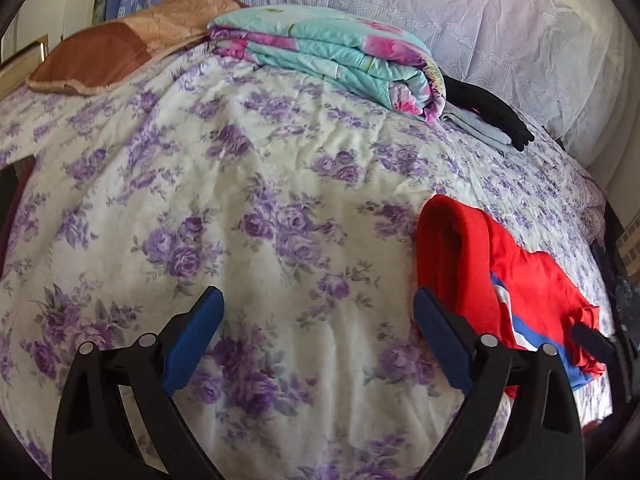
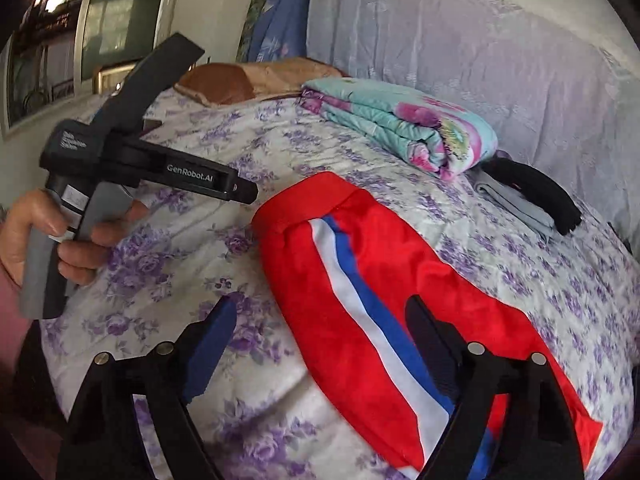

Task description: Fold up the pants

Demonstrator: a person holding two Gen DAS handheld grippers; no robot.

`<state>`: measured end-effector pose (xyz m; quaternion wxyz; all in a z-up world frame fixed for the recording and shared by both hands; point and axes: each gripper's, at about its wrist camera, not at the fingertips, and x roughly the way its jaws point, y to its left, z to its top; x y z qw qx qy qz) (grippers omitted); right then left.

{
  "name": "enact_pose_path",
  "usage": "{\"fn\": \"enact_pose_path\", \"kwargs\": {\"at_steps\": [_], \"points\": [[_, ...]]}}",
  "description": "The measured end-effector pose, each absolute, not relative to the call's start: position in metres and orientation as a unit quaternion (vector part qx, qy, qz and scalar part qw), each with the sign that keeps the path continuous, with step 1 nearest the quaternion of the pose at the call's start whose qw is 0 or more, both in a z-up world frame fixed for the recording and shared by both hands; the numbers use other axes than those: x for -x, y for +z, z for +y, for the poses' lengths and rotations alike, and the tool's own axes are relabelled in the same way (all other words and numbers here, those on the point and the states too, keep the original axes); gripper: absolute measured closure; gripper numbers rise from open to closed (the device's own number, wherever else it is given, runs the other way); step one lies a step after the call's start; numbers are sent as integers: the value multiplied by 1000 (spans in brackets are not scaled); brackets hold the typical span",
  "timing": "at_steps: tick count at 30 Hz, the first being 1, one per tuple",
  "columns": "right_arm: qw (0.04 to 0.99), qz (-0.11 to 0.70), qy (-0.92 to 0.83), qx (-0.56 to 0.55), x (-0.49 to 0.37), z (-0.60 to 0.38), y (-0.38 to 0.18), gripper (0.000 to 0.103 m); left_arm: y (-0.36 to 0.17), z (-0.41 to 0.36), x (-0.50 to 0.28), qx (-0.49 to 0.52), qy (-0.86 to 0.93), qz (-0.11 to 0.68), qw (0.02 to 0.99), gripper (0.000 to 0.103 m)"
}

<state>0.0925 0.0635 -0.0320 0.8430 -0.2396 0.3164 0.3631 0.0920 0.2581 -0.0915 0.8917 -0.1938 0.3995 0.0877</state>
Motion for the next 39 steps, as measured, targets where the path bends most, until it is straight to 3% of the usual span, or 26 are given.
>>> {"fn": "enact_pose_path", "kwargs": {"at_steps": [5,6,7,9,10,13,18,25,31,33,35,38,39], "points": [[834,343,341,266,-113,81,-58,22,-97,260,-96,205,64,398,892,9],[834,342,345,260,-114,80,-59,28,-97,260,-98,208,58,397,892,9],[834,345,348,255,-116,79,-60,49,-97,261,-99,210,52,397,892,9],[834,358,353,228,-123,73,-59,72,-97,263,-100,221,43,398,889,9],[839,358,356,204,-126,67,-56,78,-96,264,-100,227,38,398,888,9],[846,361,372,124,-135,47,-49,83,-89,266,-98,258,-8,398,881,9],[843,367,392,24,-149,23,-48,84,-71,252,-100,299,-120,384,866,9],[846,356,395,36,-143,25,-49,84,-102,218,-131,370,-225,441,786,9],[845,354,399,43,-140,25,-49,84,-106,210,-155,398,-241,431,773,10],[845,353,399,52,-139,27,-49,84,-107,207,-160,402,-244,433,769,19],[845,351,398,64,-136,29,-49,83,-108,206,-164,398,-253,439,765,44],[849,338,400,73,-129,28,-43,70,-112,208,-167,400,-251,444,762,52],[855,324,398,78,-124,26,-38,58,-112,209,-167,403,-252,444,760,54]]}}
